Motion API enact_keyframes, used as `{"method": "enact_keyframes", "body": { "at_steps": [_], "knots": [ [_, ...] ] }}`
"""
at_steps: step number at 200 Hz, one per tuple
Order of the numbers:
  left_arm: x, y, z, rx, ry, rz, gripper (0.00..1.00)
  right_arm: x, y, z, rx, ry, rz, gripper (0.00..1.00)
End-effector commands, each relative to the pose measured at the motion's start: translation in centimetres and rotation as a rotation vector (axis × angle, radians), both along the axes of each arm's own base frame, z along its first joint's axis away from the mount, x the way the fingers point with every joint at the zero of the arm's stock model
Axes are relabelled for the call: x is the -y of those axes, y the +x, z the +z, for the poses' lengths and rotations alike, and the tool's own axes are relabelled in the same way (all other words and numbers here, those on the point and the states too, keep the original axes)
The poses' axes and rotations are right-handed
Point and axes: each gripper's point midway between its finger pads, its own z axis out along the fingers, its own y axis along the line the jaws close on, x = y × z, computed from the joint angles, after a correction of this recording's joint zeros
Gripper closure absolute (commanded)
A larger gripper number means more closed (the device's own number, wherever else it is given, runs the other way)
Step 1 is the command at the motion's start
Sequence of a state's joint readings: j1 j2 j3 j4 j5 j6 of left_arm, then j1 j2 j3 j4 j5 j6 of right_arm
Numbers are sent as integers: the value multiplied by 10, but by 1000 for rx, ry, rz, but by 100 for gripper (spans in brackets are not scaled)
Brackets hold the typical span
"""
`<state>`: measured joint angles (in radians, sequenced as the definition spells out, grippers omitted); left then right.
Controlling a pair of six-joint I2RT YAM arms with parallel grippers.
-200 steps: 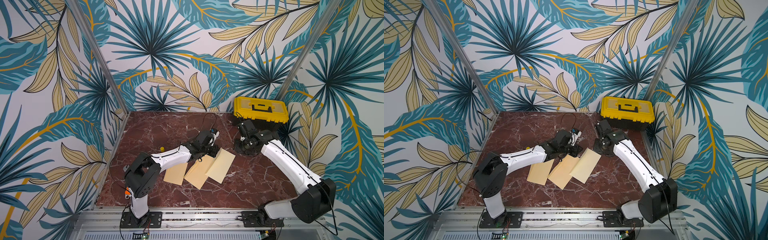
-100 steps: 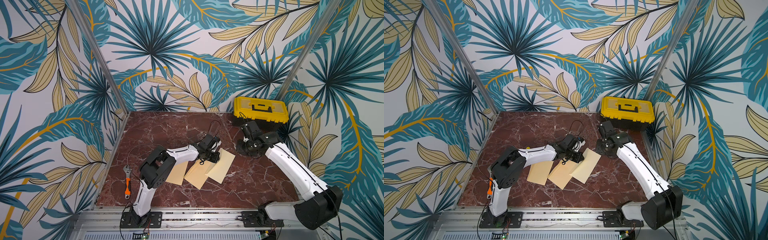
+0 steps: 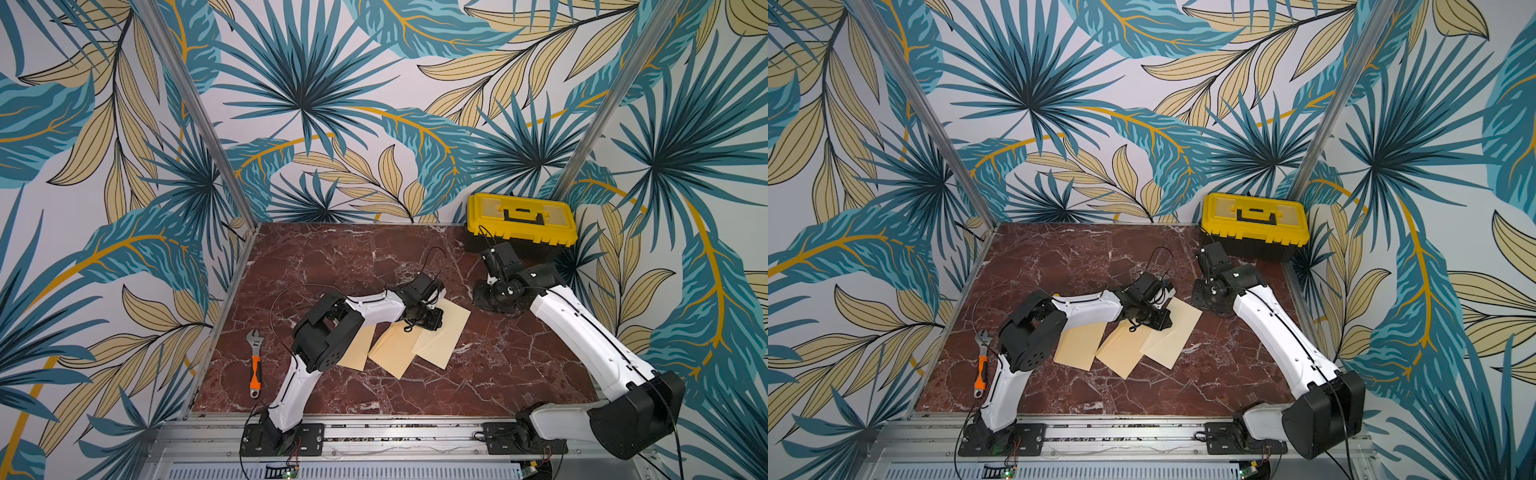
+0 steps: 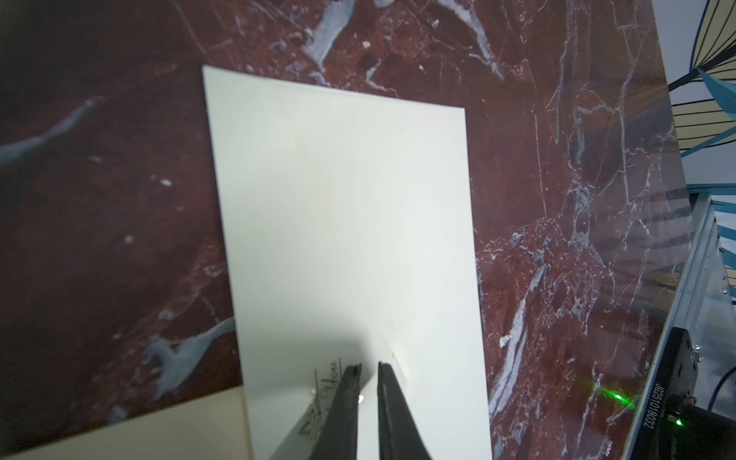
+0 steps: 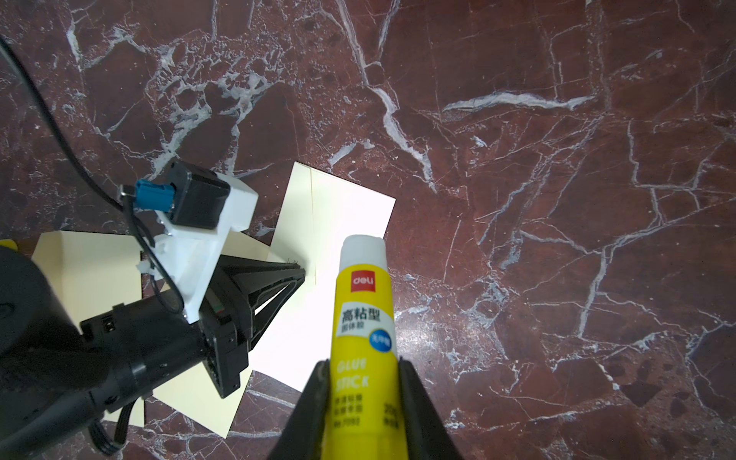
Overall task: Seal the envelope with a glue stick
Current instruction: Seal the envelope at the center of the board.
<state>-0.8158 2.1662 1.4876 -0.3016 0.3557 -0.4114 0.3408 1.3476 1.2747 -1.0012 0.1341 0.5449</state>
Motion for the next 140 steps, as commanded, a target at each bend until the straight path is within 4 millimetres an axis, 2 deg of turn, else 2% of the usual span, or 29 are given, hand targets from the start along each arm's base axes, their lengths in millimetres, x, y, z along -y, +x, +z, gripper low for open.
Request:
{"method": "enact_keyframes", "body": {
  "at_steps": [1, 36, 58, 111, 140],
  "knots": [
    [-19, -9, -24, -36, 108, 7, 86, 4, -8, -8, -38, -15, 4, 100],
    [-6, -4, 8, -1, 39, 12, 85, 4, -8, -8, -39, -11, 3, 100],
    [-2, -4, 16, 2, 22, 7, 85, 3, -7, -6, -33, -4, 2, 100],
    [8, -15, 17, -2, 3, -33, 85, 2, -9, -5, -38, -1, 4, 100],
    [9, -23, 5, -24, 36, -48, 85, 3, -10, -5, -37, 1, 1, 100]
  ]
}}
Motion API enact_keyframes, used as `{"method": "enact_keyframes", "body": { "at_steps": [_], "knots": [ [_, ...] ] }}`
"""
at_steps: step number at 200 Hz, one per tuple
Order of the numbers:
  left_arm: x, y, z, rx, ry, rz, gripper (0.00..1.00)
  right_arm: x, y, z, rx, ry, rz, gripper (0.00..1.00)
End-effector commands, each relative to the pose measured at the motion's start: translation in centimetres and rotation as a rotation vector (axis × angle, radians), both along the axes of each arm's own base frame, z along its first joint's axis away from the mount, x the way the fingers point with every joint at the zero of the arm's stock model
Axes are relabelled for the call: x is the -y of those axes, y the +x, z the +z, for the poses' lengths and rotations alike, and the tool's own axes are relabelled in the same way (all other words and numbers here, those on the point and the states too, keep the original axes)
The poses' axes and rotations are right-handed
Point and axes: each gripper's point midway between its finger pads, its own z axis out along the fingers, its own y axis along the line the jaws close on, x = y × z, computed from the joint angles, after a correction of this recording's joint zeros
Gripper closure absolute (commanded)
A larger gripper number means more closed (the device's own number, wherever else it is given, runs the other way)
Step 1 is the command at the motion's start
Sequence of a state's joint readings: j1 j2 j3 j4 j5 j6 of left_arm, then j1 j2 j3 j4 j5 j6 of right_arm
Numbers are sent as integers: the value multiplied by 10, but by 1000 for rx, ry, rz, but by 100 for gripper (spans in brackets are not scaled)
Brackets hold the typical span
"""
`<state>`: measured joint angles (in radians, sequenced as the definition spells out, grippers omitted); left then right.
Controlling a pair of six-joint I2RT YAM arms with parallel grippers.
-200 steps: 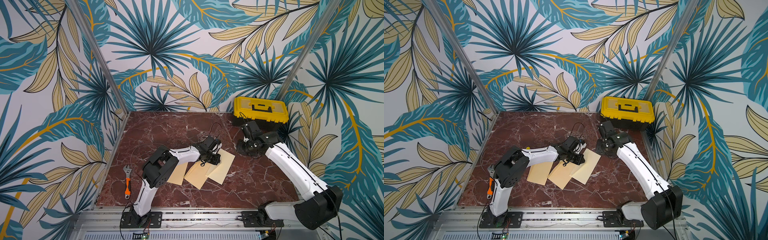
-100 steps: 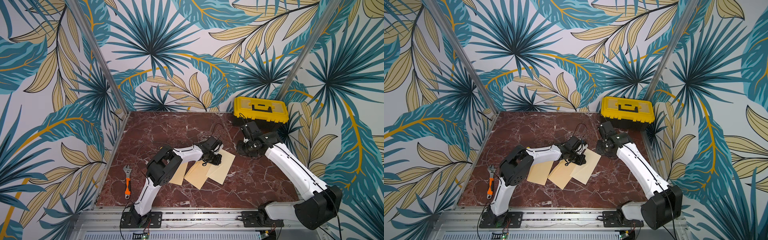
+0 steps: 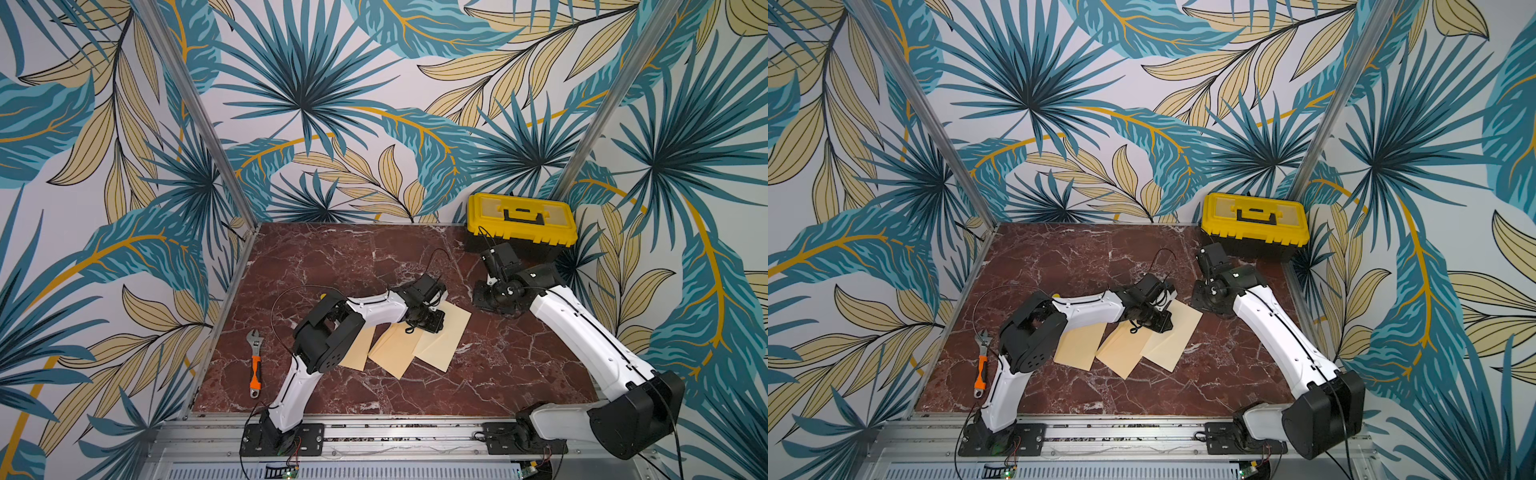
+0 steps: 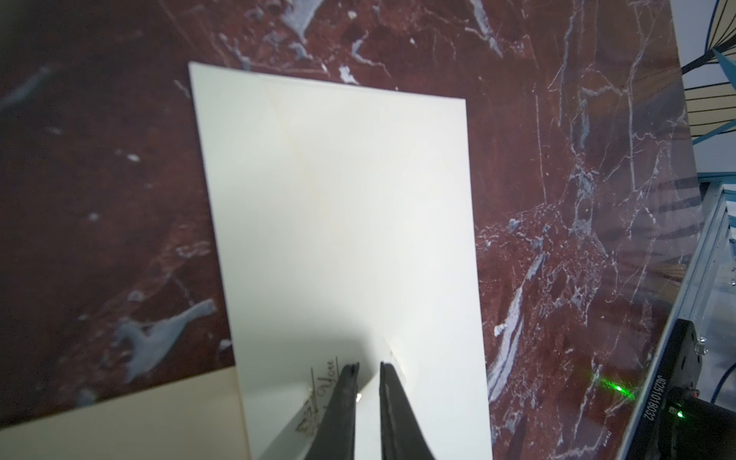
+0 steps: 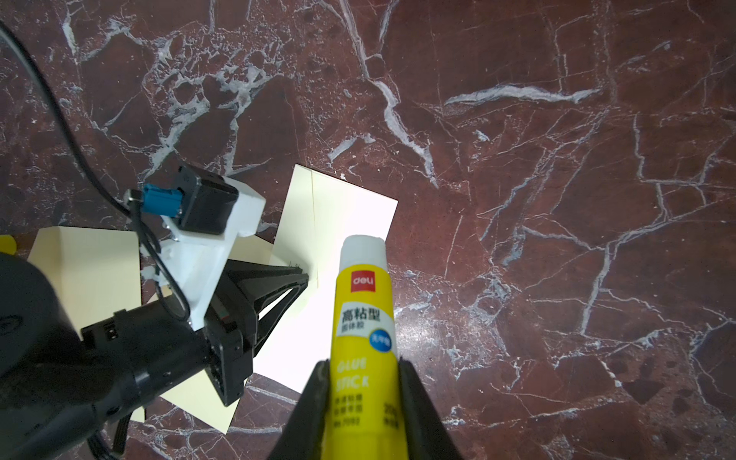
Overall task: Seal the envelope with a glue stick
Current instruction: Seal the envelope at the center of the board.
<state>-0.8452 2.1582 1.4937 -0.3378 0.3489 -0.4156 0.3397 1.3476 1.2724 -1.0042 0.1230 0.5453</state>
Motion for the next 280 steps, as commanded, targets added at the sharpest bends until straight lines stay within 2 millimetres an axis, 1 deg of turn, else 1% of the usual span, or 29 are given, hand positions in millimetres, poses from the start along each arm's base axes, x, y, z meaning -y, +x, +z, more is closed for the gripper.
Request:
{"method": "enact_keyframes", "body": {
  "at_steps": [1, 16, 41, 71, 93, 125, 138, 156, 173, 189, 220, 260, 280],
  "knots": [
    [4, -8, 3, -11, 17, -24, 85, 4, -9, -3, -29, -8, -2, 100],
    [-2, -10, -6, -12, 61, -27, 85, 5, -10, -2, -27, -12, -1, 100],
    [-12, -20, -26, 14, 210, -67, 85, 7, -11, -1, -29, -23, 0, 100],
    [-17, -29, -41, 62, 331, -102, 85, 12, -13, 1, -22, -43, -8, 100],
    [-19, -33, -47, 94, 392, -119, 86, 25, -15, 4, -17, -69, -40, 100],
    [-22, -40, -65, 69, 431, -131, 85, 49, -18, 10, -6, -88, -123, 100],
    [-21, -41, -67, 66, 431, -135, 85, 54, -20, 12, 0, -83, -142, 100],
    [-17, -36, -54, 97, 408, -129, 84, 57, -20, 15, 3, -73, -151, 100],
    [-6, -31, -32, 123, 345, -129, 82, 57, -20, 16, 6, -66, -151, 100],
    [2, -27, -10, 133, 293, -124, 82, 56, -20, 17, 8, -60, -148, 100],
    [8, -16, 22, 177, 247, -113, 82, 56, -21, 17, 1, -58, -143, 100],
    [11, -15, 48, 195, 198, -107, 82, 55, -22, 16, -3, -53, -143, 100],
    [11, -17, 50, 185, 183, -105, 82, 55, -22, 14, -8, -52, -142, 100]
  ]
}}
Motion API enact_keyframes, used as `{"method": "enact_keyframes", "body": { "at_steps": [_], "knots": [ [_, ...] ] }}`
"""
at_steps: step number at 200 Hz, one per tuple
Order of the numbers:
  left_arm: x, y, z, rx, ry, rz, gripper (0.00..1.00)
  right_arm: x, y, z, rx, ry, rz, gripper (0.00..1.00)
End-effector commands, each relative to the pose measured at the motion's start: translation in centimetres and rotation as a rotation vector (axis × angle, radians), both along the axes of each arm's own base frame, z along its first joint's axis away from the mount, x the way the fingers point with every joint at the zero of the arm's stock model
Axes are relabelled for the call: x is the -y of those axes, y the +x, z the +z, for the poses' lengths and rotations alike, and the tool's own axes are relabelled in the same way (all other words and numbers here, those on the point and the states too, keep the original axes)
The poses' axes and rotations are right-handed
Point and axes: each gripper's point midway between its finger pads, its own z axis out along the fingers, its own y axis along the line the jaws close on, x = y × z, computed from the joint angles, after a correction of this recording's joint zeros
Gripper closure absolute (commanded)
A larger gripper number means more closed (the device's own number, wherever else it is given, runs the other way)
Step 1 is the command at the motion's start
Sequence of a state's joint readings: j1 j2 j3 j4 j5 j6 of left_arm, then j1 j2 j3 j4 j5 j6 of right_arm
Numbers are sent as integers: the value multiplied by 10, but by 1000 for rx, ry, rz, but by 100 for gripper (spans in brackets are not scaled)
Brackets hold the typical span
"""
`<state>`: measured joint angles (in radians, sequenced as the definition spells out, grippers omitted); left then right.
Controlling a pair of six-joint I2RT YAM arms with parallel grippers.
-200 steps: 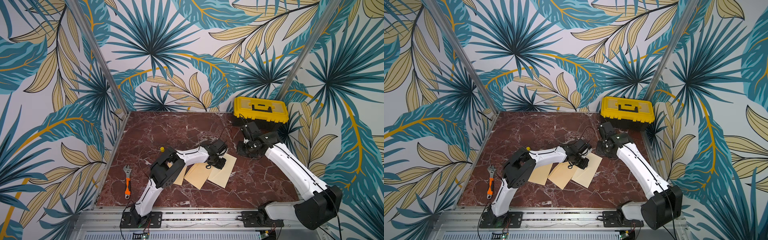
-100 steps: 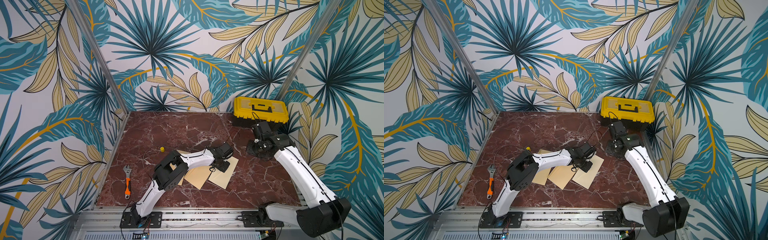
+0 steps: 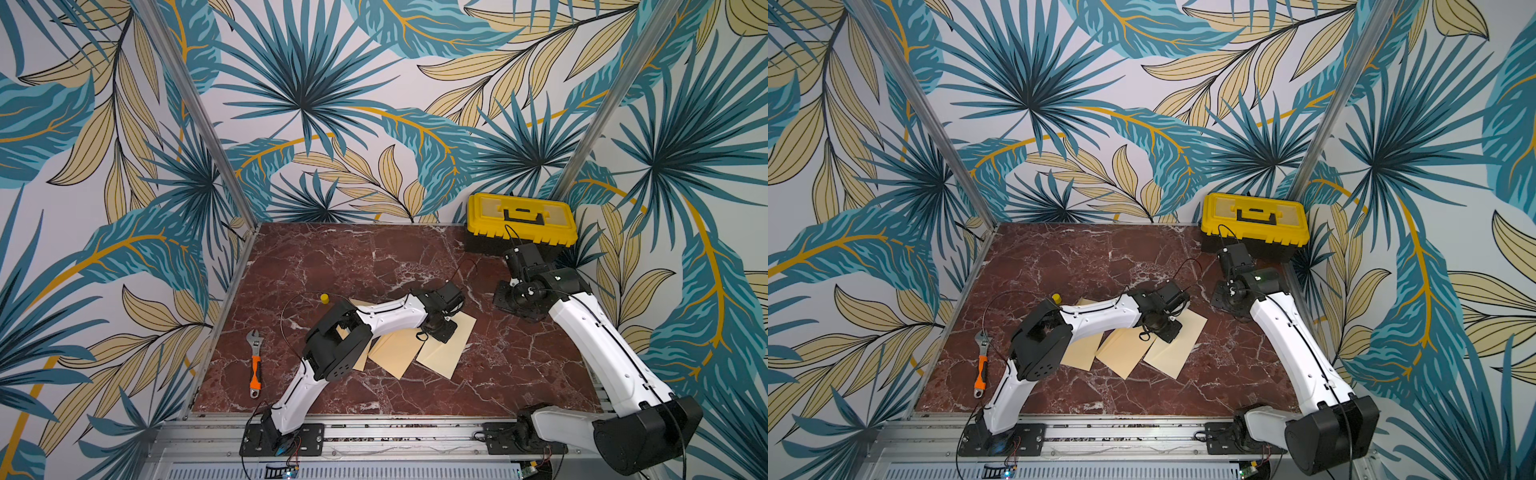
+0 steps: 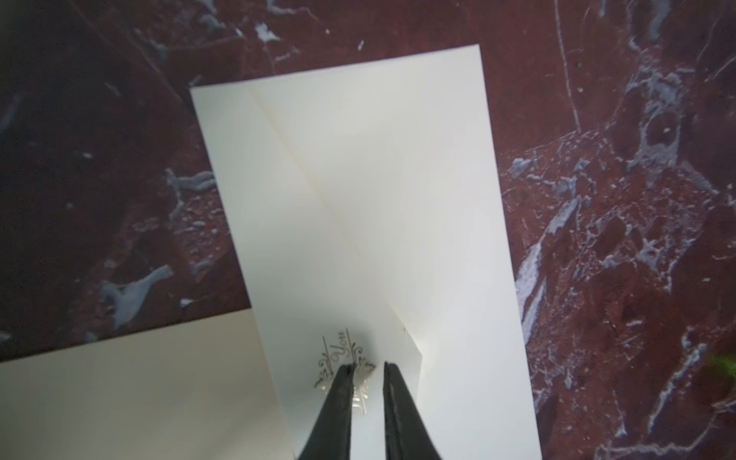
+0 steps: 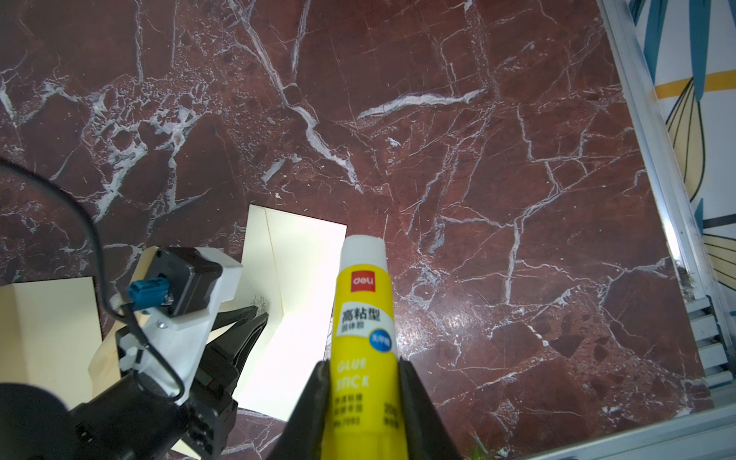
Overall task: Seal the envelope with a glue stick
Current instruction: Seal the envelope at the center of the board.
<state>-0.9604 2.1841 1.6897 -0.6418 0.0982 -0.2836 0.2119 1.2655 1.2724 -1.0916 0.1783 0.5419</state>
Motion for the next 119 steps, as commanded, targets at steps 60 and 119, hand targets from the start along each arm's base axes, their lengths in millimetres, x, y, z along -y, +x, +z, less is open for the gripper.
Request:
{"method": "enact_keyframes", "body": {
  "at_steps": [60, 119],
  "knots": [
    [8, -12, -4, -81, -73, -6, 82, 1, -7, -5, -32, -4, 9, 100],
    [-4, -15, -46, -141, -19, 11, 82, 0, -6, -6, -35, 3, 10, 100]
  ]
}}
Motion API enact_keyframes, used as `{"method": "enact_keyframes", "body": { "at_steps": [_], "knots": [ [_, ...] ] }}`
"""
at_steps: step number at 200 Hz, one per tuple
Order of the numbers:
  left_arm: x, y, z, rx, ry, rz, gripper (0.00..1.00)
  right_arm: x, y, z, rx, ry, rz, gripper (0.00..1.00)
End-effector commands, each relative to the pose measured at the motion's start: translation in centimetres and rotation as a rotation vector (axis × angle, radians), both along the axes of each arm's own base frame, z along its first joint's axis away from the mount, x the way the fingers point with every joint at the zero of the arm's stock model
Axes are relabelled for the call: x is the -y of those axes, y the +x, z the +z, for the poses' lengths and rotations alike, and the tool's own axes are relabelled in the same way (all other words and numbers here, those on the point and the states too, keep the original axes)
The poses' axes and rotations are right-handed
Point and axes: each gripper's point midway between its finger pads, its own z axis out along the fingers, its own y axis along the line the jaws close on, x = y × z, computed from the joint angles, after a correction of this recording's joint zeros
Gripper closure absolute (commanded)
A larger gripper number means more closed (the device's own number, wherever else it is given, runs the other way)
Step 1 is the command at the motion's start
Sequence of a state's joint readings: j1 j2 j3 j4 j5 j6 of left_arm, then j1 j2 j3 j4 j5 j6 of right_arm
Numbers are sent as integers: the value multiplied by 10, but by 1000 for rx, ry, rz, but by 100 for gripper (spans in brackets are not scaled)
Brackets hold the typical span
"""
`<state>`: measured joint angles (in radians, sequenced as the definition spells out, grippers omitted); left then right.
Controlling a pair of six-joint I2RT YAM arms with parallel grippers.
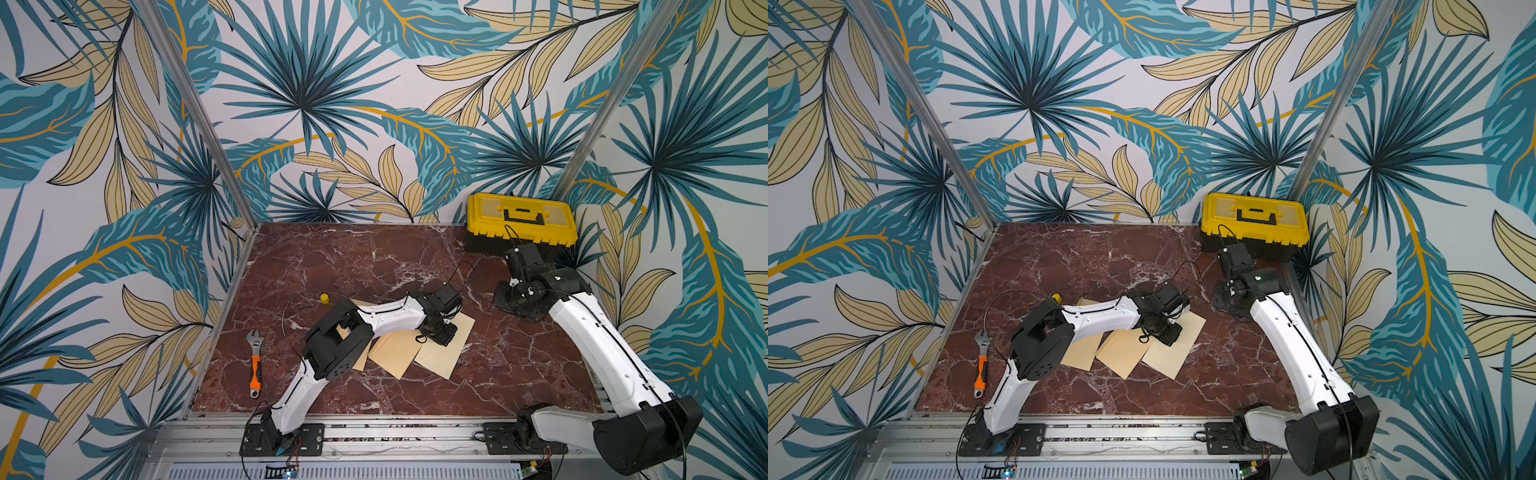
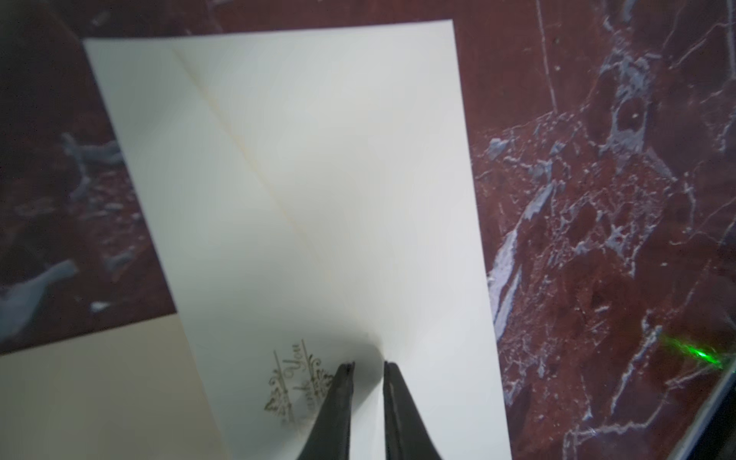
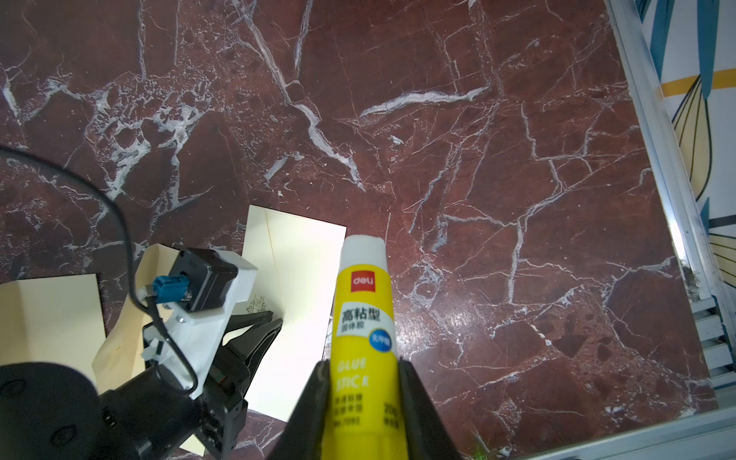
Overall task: Seal the envelope with a glue stick
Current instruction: Seal the envelope at the center of the board.
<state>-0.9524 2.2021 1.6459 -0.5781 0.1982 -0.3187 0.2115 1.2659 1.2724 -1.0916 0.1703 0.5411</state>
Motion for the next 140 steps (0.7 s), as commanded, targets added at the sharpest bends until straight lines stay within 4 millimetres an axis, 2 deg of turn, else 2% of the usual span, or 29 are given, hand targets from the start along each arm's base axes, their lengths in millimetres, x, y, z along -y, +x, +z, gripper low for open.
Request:
{"method": "enact_keyframes", "body": {
  "at_steps": [1, 22, 37, 76, 103, 140],
  "knots": [
    [-10, -5, -31, -54, 40, 11, 82, 1, -6, -5, -33, -3, 7, 100],
    [-13, -5, -35, -66, 38, 16, 82, 1, -7, -4, -32, -2, 8, 100],
    [-12, -4, -29, -57, 29, 18, 82, 1, -6, -4, -33, -1, 9, 100],
    [-3, 9, 15, 6, -39, 23, 82, 1, -6, -4, -35, -1, 10, 100],
    [0, 20, 38, 47, -68, 35, 82, 1, -5, -3, -31, -2, 9, 100],
    [-1, 28, 30, 36, -67, 45, 82, 0, -4, -4, -38, -1, 14, 100]
  ]
}}
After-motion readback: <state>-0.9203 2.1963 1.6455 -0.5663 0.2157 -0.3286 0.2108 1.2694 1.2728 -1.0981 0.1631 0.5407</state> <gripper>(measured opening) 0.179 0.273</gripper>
